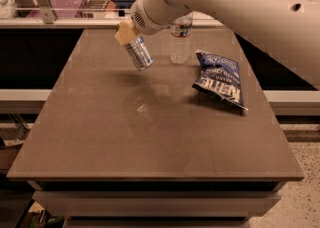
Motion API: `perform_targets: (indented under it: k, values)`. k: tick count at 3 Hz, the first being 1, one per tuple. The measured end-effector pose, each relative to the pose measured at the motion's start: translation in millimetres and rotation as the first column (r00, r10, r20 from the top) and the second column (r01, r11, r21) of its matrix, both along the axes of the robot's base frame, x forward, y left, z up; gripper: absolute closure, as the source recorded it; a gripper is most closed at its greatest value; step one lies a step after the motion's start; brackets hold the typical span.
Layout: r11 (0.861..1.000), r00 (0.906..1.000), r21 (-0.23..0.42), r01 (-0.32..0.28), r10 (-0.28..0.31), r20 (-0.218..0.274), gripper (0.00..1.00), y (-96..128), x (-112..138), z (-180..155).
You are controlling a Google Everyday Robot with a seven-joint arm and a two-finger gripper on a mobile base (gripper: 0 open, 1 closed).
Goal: Knock redbull can over
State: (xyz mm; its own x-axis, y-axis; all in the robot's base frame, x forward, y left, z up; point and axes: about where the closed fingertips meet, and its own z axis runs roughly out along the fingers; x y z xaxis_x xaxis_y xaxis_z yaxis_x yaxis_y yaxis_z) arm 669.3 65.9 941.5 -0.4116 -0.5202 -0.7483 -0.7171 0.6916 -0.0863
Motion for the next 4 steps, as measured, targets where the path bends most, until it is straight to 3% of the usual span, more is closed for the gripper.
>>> perform_targets:
  k: [2,3,4]
  values:
    - [0.986,0.9882,-0.168,-0.018,-0.008,-0.153,1.00,9,4,-27]
    - [0.970,0.9759,-0.236,-0.057,0.004,-0.218,1.00,18,16,-40]
    - [0.961,0.9627,-0.259,-0.101,0.029,-0.269,1.00,26,29,-53]
